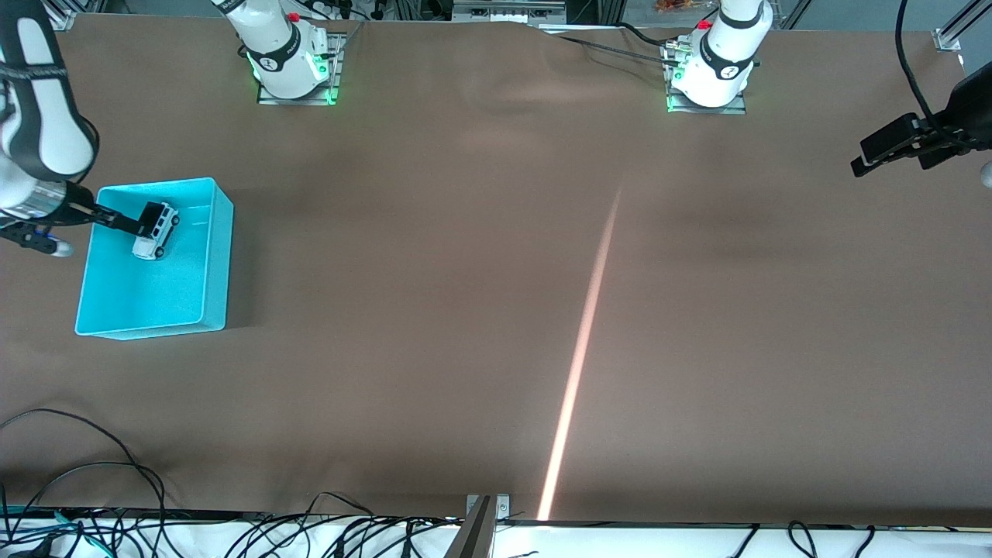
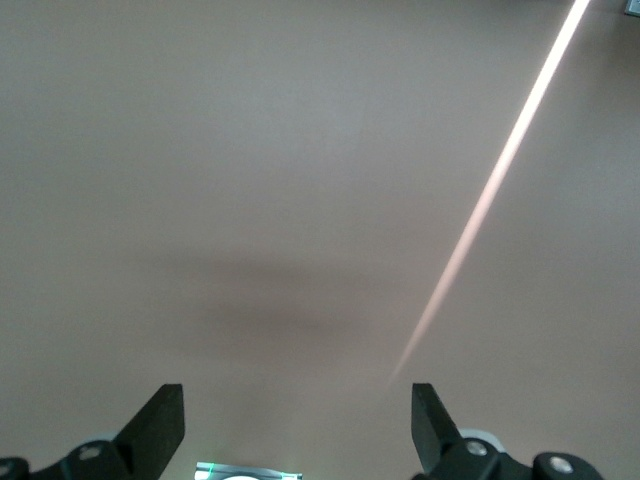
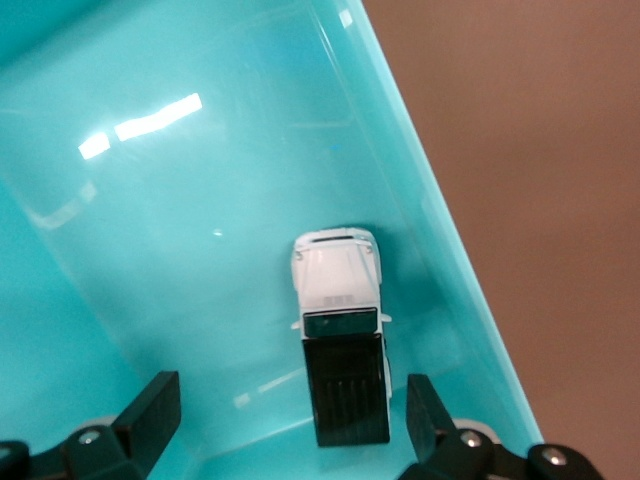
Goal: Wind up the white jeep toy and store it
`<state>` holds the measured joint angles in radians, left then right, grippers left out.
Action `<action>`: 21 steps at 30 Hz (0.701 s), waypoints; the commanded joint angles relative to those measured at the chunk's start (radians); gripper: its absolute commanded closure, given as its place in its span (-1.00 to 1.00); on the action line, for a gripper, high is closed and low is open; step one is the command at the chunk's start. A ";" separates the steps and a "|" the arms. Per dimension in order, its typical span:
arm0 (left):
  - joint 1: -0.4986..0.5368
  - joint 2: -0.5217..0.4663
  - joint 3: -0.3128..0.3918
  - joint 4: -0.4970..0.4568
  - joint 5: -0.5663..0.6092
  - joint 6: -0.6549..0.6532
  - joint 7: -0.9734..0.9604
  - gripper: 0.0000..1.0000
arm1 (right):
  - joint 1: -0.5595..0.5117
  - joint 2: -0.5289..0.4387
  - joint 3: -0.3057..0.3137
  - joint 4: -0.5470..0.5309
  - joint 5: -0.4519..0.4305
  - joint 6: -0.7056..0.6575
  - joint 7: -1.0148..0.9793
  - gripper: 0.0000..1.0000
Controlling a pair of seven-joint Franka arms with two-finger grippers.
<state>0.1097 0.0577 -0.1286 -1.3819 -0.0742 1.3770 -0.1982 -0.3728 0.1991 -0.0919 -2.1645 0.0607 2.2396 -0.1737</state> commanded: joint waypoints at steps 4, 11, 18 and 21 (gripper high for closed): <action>-0.005 0.007 0.018 0.012 -0.021 0.019 0.016 -1.00 | 0.040 -0.087 0.023 0.054 -0.016 -0.087 0.072 -1.00; -0.004 0.007 0.023 0.004 -0.019 0.037 0.016 -1.00 | 0.103 -0.170 -0.014 0.063 -0.018 -0.104 0.108 -1.00; -0.008 0.007 0.036 0.012 -0.019 0.050 0.013 -1.00 | 0.210 -0.202 -0.147 0.288 -0.013 -0.464 0.118 -1.00; -0.015 0.005 0.043 0.012 -0.018 0.048 0.006 -1.00 | 0.215 -0.179 -0.163 0.434 -0.007 -0.616 0.141 -1.00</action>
<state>0.1081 0.0633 -0.1097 -1.3815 -0.0742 1.4216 -0.1982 -0.1974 0.0016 -0.1950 -1.9664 0.0605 1.8701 -0.0709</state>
